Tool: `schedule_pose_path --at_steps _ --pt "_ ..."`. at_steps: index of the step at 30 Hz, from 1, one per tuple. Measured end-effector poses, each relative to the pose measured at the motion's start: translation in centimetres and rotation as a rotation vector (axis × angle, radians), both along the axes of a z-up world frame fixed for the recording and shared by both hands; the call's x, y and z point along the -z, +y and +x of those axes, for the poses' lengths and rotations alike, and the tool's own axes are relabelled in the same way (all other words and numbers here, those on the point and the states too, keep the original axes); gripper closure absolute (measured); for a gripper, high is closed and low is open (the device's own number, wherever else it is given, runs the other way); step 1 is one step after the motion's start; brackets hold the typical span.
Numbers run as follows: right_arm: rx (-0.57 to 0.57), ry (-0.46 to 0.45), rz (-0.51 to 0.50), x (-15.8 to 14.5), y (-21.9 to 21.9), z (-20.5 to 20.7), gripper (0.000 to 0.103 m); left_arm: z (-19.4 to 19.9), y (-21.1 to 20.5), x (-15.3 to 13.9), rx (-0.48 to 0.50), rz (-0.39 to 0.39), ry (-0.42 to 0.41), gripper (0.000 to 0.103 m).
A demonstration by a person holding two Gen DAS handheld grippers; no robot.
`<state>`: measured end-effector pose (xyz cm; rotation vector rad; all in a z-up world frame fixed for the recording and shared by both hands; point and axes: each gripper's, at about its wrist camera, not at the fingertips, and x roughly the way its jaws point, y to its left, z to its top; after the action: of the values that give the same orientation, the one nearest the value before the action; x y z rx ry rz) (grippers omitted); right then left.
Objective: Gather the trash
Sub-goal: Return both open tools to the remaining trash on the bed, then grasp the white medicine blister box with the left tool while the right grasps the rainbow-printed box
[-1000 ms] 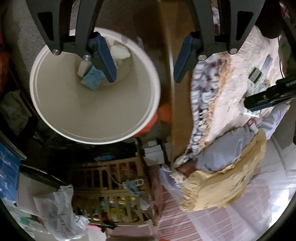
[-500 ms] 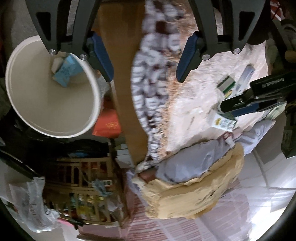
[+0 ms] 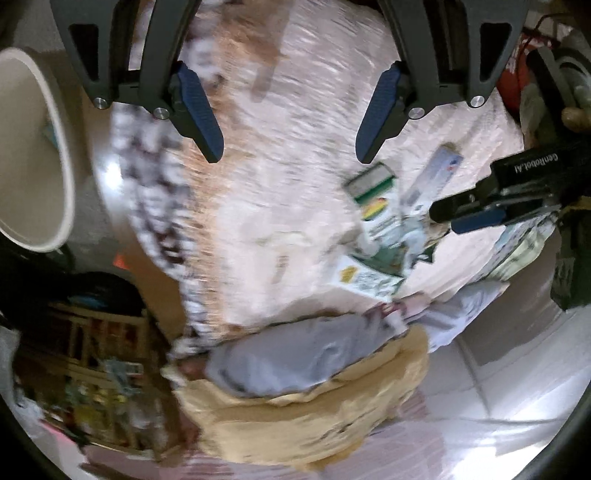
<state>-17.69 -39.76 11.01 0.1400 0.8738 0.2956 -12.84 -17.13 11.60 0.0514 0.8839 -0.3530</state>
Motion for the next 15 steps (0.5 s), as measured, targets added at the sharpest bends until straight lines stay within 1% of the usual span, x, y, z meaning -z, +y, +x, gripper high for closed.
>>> schedule_pose_path --at_steps 4,7,10,15 --pt "-0.091 0.02 -0.012 0.3 3.4 2.4 0.027 0.1 3.2 1.5 -0.044 0.019 0.035 0.043" --pt "-0.155 0.04 -0.027 0.8 5.9 4.6 0.026 0.5 4.8 2.6 -0.062 0.013 0.068 0.043" --pt "-0.208 0.062 -0.046 1.4 8.0 6.5 0.025 1.3 5.7 3.8 -0.074 -0.002 0.11 0.043" --pt "-0.277 0.102 -0.122 3.0 11.3 9.5 0.025 2.8 6.0 5.8 -0.078 -0.01 0.152 0.043"
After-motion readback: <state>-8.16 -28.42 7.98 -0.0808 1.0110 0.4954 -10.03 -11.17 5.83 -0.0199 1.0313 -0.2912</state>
